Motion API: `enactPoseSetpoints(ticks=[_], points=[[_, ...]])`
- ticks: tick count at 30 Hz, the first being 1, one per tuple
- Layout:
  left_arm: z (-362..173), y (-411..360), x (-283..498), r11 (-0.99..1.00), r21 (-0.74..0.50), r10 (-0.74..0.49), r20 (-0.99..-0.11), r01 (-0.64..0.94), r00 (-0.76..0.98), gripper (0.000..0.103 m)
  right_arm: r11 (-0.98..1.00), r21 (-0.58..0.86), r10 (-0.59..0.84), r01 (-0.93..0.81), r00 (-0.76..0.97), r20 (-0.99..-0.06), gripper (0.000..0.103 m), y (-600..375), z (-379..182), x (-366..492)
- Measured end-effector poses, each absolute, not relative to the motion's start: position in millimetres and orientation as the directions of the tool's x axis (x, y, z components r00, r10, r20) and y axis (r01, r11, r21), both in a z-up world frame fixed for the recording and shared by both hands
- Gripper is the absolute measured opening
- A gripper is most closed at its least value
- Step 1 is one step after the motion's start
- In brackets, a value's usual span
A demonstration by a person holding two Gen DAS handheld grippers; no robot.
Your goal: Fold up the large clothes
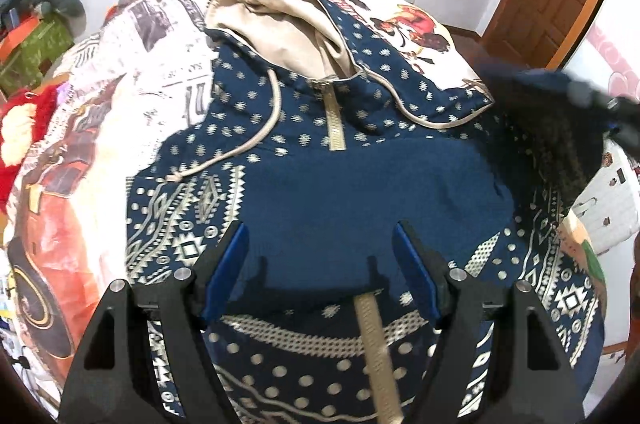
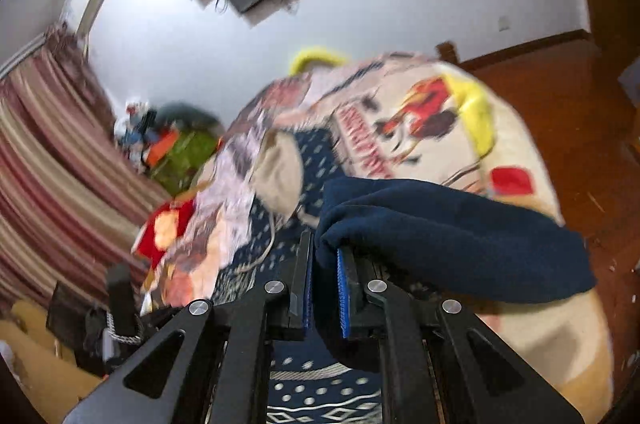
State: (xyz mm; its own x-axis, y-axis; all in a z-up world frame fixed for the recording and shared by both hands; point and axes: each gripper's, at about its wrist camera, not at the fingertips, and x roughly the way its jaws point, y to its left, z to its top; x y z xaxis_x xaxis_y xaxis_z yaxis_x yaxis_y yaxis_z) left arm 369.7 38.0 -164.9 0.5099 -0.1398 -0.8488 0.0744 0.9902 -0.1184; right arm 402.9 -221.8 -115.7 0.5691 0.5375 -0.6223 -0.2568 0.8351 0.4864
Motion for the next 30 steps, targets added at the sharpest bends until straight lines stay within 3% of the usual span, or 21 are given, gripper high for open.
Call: enactPoseSetpoints(ticks=[14, 15, 17, 20, 30], points=[[-168, 51, 345, 0.994, -0.031, -0.08, -0.84, 0.1, 0.537, 0.073, 0.892, 0.425, 0.451, -0.152, 0.264, -0.853, 0.011, -165, -224, 412], [-167, 51, 345, 0.994, -0.03, -0.08, -0.84, 0.101, 0.536, 0.073, 0.902, 0.407, 0.431, -0.147, 0.233, -0.871, 0.015, -163, -229, 411], [-165, 49, 344, 0.994, -0.027, -0.078, -0.838, 0.102, 0.539, 0.073, 0.899, 0.413, 0.437, -0.148, 0.212, -0.874, 0.048, -164, -232, 408], [-157, 45, 343, 0.994, -0.023, -0.078, -0.831, 0.105, 0.551, 0.073, 0.896, 0.406, 0.44, -0.182, 0.231, -0.868, 0.063, -164, -221, 400], [-100, -25, 354, 0.969, 0.017, -0.144, -0.776, 0.248, 0.614, 0.073, 0.919, 0.34, 0.394, -0.199, 0.482, -0.782, 0.064, -227, -146, 373]])
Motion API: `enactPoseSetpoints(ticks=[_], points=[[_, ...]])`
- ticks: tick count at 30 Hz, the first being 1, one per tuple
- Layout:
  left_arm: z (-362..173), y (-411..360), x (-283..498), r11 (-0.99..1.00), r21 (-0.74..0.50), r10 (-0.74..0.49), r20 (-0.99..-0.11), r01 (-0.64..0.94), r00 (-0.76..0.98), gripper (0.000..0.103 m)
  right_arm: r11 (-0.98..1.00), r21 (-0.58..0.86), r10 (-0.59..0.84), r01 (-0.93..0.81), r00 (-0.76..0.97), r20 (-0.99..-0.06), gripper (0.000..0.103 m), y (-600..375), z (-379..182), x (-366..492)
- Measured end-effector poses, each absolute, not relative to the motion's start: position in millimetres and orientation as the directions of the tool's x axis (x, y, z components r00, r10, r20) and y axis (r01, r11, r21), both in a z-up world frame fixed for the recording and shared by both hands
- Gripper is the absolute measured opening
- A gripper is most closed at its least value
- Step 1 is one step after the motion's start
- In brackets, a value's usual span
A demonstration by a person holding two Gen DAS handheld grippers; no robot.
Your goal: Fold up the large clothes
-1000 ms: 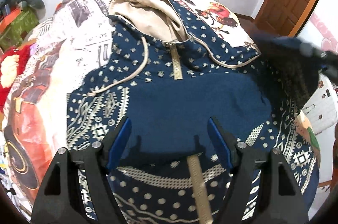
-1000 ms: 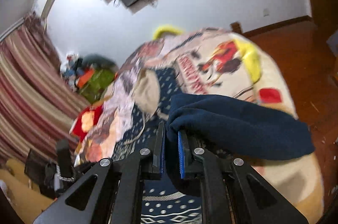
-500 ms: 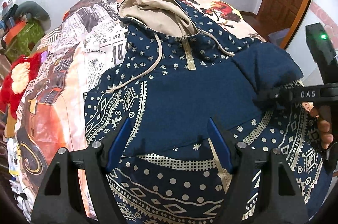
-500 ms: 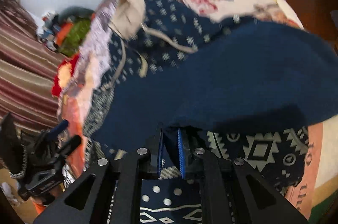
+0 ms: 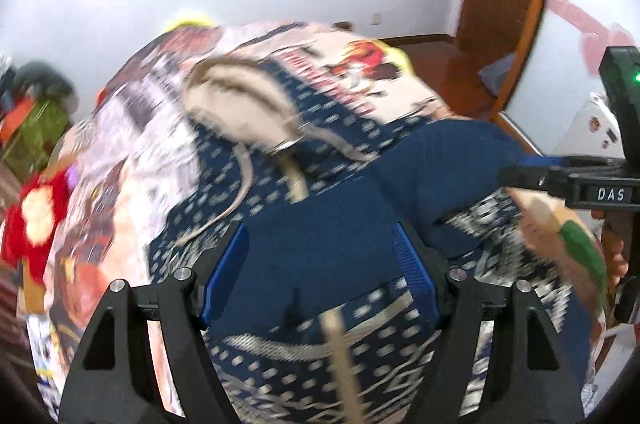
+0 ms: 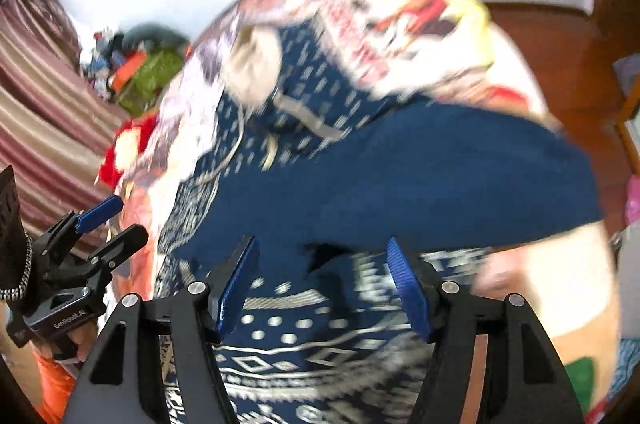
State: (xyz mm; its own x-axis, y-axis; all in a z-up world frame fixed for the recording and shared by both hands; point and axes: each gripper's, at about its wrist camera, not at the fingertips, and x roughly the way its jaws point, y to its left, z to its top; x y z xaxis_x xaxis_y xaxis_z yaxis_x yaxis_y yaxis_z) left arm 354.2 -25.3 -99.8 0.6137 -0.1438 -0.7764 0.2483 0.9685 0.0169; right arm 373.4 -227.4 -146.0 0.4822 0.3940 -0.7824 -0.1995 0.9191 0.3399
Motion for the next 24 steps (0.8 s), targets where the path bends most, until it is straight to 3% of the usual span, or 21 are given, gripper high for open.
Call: enactPoseSetpoints(ticks=[6, 11, 20, 24], points=[[-90, -111, 376, 0.912, 0.039, -0.226, -0.784, 0.409, 0.579, 0.073, 0.973, 0.213, 0.217, -0.092, 0.678, -0.702, 0.066, -313, -103, 338], [-114, -190, 397, 0.843, 0.058, -0.258, -0.829, 0.535, 0.497, 0.074, 0.983, 0.181, 0.109, 0.013, 0.753, -0.649, 0.075, -375, -88, 307], [-174, -292, 423, 0.743, 0.108, -0.186, -0.915, 0.661, 0.359, 0.074, 0.959, 0.238, 0.054, 0.151, 0.731, -0.68, 0.077, -434, -120, 282], [-198, -321, 423, 0.681, 0.212, -0.11, -0.917, 0.701, 0.384, 0.074, 0.937, 0.283, 0.068, 0.205, 0.688, -0.722, 0.077, -449, -149, 278]])
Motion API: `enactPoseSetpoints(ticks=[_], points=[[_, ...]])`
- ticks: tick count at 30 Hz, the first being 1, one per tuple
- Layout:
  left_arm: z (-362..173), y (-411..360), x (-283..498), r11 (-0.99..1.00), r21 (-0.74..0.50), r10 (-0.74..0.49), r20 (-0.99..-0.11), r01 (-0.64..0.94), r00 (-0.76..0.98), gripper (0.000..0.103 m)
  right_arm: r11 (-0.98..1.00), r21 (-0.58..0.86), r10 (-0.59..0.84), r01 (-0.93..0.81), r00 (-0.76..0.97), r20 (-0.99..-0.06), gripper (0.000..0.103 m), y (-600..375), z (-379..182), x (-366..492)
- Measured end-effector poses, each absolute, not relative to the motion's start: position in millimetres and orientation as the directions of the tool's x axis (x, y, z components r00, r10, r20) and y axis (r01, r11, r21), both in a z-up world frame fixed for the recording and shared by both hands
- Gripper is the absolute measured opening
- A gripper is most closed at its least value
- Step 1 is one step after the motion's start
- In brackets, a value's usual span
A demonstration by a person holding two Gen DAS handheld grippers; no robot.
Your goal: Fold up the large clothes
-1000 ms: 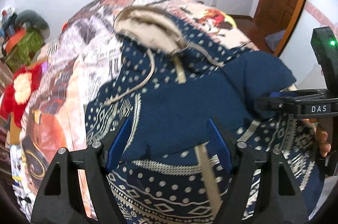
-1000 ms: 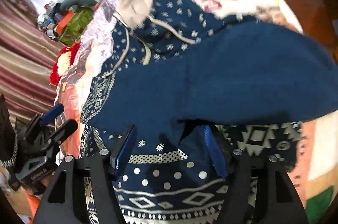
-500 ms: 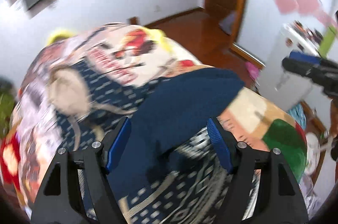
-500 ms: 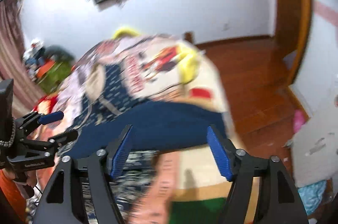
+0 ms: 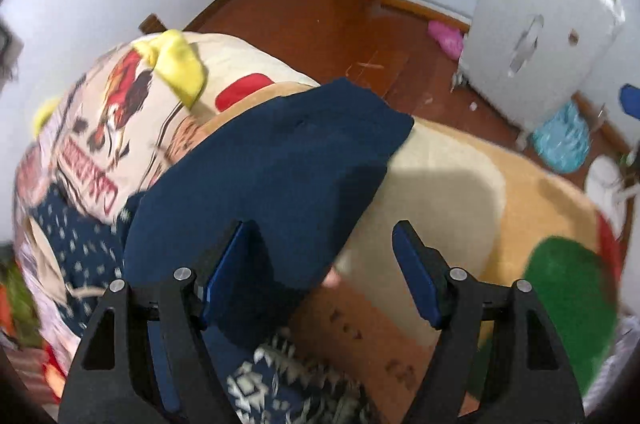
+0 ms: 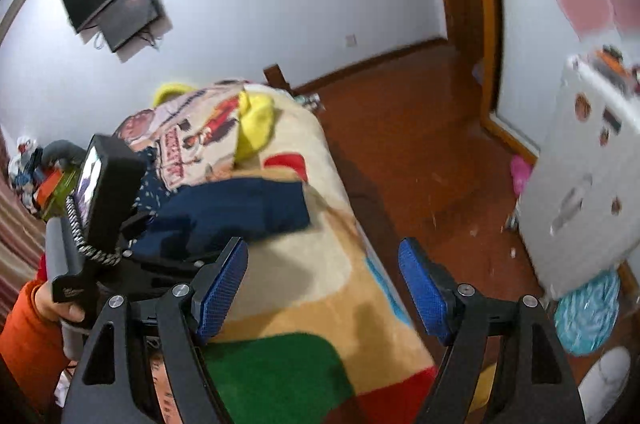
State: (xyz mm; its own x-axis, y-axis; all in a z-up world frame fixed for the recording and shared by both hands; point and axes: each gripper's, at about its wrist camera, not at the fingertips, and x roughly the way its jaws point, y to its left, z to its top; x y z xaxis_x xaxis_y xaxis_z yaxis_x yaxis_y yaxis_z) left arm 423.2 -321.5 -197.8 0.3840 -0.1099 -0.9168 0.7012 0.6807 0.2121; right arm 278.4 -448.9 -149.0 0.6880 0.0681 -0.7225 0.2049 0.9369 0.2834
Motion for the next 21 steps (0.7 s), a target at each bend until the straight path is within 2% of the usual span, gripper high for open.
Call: enactPoseSetpoints(ticks=[1, 3, 5, 6, 8, 10, 14, 21], points=[[-201, -324, 422, 0.669, 0.231, -0.101, -0.914, 0.707, 0.394, 0.073, 0.933, 0.288, 0.066, 0.216, 0.684, -0.727, 0.077, -451, -153, 276], [-208, -331, 420, 0.647, 0.26, -0.092, -0.906, 0.717, 0.412, 0.062, 0.921, 0.301, 0.061, 0.247, 0.672, -0.738, 0.077, -456, -164, 271], [-211, -331, 419, 0.64, 0.274, -0.094, -0.899, 0.718, 0.427, 0.046, 0.913, 0.311, 0.066, 0.264, 0.657, -0.751, 0.077, -459, -173, 268], [-210, -331, 417, 0.637, 0.284, -0.101, -0.891, 0.716, 0.443, 0.041, 0.912, 0.312, 0.068, 0.267, 0.651, -0.756, 0.077, -458, -176, 267], [-209, -331, 421, 0.639, 0.299, -0.1, -0.881, 0.709, 0.462, 0.017, 0.914, 0.304, 0.069, 0.269, 0.635, -0.77, 0.077, -457, -182, 267], [-204, -328, 424, 0.661, 0.294, -0.11, -0.873, 0.691, 0.476, 0.007, 0.917, 0.296, 0.068, 0.267, 0.627, -0.776, 0.077, -455, -185, 268], [-175, -312, 431, 0.72, 0.263, -0.16, -0.837, 0.642, 0.523, 0.004, 0.921, 0.31, 0.096, 0.237, 0.633, -0.768, 0.077, -446, -182, 274], [-94, -246, 435, 0.82, 0.185, -0.245, -0.743, 0.542, 0.623, 0.004, 0.941, 0.299, 0.134, 0.158, 0.638, -0.758, 0.077, -420, -172, 292]])
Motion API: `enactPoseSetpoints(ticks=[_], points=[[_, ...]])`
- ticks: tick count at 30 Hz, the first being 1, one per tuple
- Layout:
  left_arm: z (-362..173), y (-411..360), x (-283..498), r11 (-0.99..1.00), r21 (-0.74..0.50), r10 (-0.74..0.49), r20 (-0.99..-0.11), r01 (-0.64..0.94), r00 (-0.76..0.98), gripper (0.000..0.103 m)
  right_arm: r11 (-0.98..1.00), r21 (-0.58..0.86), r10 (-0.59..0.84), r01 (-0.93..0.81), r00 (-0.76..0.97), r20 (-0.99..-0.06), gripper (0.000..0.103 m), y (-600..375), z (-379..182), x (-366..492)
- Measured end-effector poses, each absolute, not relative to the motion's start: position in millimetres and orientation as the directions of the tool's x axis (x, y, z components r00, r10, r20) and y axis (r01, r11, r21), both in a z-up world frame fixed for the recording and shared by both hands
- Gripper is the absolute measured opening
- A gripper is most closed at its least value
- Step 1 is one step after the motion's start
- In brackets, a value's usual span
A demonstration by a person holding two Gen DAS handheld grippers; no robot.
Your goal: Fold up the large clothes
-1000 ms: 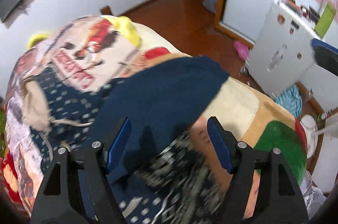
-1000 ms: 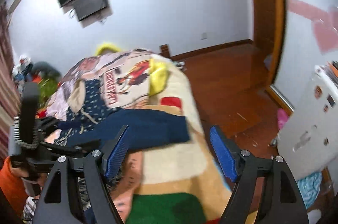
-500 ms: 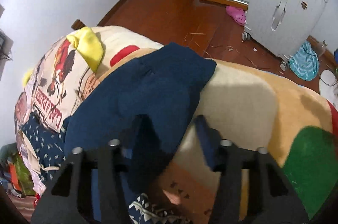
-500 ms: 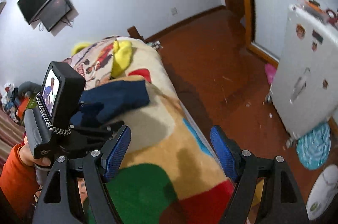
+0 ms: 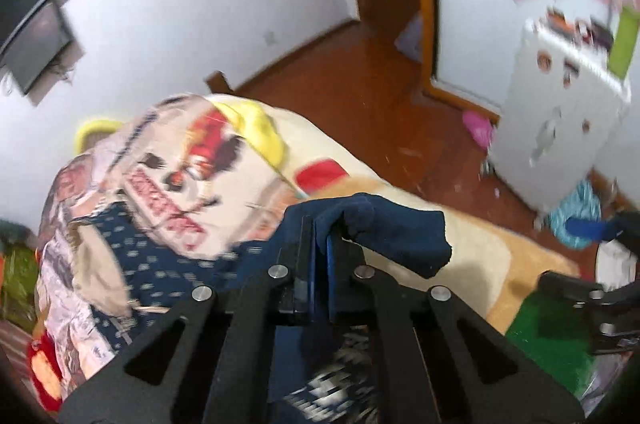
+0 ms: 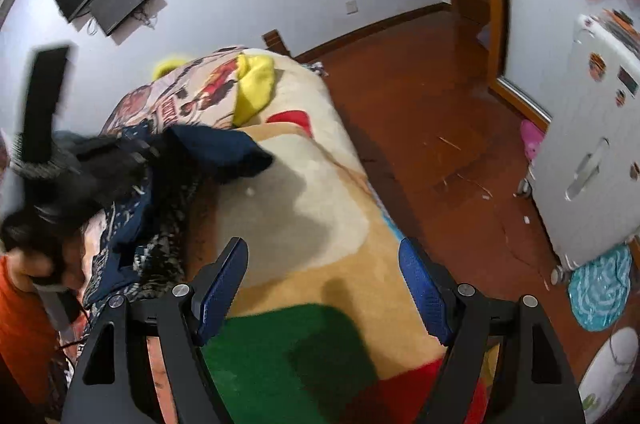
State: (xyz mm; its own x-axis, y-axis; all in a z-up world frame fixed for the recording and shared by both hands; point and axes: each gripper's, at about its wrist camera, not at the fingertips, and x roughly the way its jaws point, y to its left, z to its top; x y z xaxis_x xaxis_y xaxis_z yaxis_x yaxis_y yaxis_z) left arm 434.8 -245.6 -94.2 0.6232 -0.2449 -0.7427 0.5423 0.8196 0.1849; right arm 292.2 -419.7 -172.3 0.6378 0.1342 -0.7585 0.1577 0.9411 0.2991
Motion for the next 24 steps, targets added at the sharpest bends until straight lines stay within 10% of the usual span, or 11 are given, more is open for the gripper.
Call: enactPoseSetpoints(ticks=[12, 24], points=[[-44, -68, 424, 0.95, 0.144, -0.117, -0.658, 0.277, 0.744, 0.004, 0.97, 0.238, 0.219, -0.051, 0.612, -0.76, 0.077, -333, -159, 349], [-115, 70, 428, 0.992, 0.024, -0.062, -0.768, 0.125, 0.637, 0.004, 0.977, 0.152, 0.202, -0.152, 0.414, -0.888, 0.077, -259, -207, 431]])
